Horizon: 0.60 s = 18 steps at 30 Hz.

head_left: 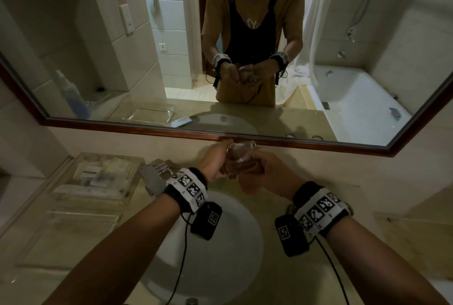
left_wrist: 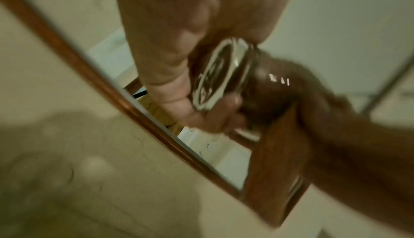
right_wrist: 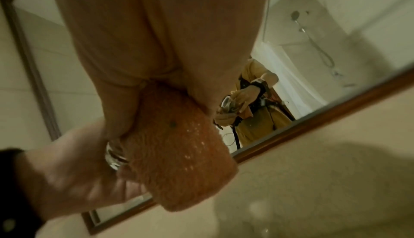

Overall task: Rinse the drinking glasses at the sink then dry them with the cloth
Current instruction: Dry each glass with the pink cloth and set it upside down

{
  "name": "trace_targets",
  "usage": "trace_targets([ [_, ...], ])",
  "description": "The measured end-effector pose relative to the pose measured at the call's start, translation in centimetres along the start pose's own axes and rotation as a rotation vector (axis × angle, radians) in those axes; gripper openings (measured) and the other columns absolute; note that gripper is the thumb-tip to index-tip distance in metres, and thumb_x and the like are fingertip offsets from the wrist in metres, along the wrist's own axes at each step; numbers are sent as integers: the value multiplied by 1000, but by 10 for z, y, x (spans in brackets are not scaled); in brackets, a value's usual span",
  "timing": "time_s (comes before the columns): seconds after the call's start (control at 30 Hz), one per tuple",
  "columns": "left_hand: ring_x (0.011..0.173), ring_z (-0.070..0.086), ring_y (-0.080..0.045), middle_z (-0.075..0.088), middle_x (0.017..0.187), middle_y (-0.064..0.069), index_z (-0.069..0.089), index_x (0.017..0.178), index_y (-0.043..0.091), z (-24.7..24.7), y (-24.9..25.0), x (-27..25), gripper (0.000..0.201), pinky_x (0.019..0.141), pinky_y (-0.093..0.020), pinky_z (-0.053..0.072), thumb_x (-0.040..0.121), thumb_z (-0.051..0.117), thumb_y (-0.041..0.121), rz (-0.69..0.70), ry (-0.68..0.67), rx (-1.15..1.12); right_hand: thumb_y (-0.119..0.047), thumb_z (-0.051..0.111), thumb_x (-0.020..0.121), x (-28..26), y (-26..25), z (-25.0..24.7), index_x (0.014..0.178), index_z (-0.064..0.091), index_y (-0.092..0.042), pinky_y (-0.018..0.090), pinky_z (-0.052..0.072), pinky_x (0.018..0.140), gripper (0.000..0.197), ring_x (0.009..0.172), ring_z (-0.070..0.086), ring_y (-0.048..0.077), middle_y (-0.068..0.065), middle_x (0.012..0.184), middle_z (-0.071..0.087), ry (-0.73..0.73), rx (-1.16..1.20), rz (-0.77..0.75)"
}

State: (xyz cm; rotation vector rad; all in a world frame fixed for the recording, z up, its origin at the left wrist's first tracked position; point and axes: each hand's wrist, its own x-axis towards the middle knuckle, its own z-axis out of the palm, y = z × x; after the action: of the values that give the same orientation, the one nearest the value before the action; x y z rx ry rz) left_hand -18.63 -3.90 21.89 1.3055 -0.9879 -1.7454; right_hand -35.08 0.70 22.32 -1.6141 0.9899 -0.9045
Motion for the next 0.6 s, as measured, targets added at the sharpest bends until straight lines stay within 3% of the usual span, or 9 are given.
trace_targets([
  [0.07, 55, 58, -24, 62, 72, -13, 62, 80, 8, 7, -3, -1, 38, 49, -34, 49, 98, 37, 31, 223, 239, 166, 2, 70, 83, 0, -2, 1, 96, 63, -21, 29, 56, 78, 27, 88, 71, 19, 2, 93, 73, 16, 61, 42],
  [0.13, 58, 56, -22, 61, 68, -10, 60, 75, 8, 8, -13, -6, 42, 55, -36, 49, 99, 33, 27, 532, 331, 324, -1, 65, 88, 1, -4, 0, 96, 68, -14, 28, 57, 74, 16, 83, 70, 13, -2, 86, 75, 41, 89, 67],
  [0.17, 58, 55, -19, 60, 68, -9, 59, 77, 7, 7, -19, -10, 42, 55, -32, 47, 101, 31, 26, 697, 339, 387, -7, 64, 91, 2, -5, 0, 99, 70, -11, 32, 57, 80, 11, 89, 70, 16, 2, 92, 75, 56, 101, 61],
  [0.23, 65, 56, -16, 61, 76, -9, 59, 88, 5, 4, -27, -14, 39, 60, -25, 46, 100, 28, 25, 983, 328, 532, -24, 62, 93, 1, -6, -2, 107, 71, -5, 46, 52, 94, 25, 103, 66, 30, 15, 107, 72, 95, 184, 64],
  [0.33, 81, 55, -15, 61, 93, -8, 59, 104, 4, -1, -22, -14, 39, 74, -21, 43, 99, 28, 27, 1166, 254, 753, -28, 60, 91, 1, -5, -2, 116, 67, 0, 48, 48, 98, 38, 108, 63, 36, 24, 116, 67, 97, 311, 94],
  [0.4, 82, 57, -15, 62, 94, -8, 59, 105, 5, -3, -16, -13, 40, 72, -22, 45, 98, 30, 32, 1100, 181, 716, -20, 68, 86, 0, -4, -4, 114, 68, -2, 42, 53, 91, 33, 101, 67, 30, 18, 108, 71, 75, 351, 95],
  [0.43, 79, 58, -17, 63, 91, -7, 60, 103, 6, -1, -11, -15, 42, 69, -24, 46, 99, 31, 35, 966, 143, 613, -14, 71, 84, -2, -5, -5, 112, 69, -2, 39, 55, 82, 31, 92, 69, 26, 14, 99, 74, 66, 344, 94],
  [0.53, 68, 61, -21, 66, 86, -10, 63, 107, 2, 5, 4, -16, 52, 55, -28, 49, 101, 29, 41, 304, -32, 163, 12, 65, 81, -5, -6, -6, 118, 61, 6, 26, 55, 66, 38, 75, 70, 14, 2, 85, 74, 34, 276, 80],
  [0.6, 65, 62, -22, 67, 82, -10, 65, 105, 6, 3, 6, -15, 52, 55, -28, 49, 98, 33, 47, 85, -122, 59, 22, 62, 78, -6, -6, -3, 123, 56, 8, 22, 54, 68, 47, 78, 69, 7, 0, 91, 72, 10, 242, 81],
])
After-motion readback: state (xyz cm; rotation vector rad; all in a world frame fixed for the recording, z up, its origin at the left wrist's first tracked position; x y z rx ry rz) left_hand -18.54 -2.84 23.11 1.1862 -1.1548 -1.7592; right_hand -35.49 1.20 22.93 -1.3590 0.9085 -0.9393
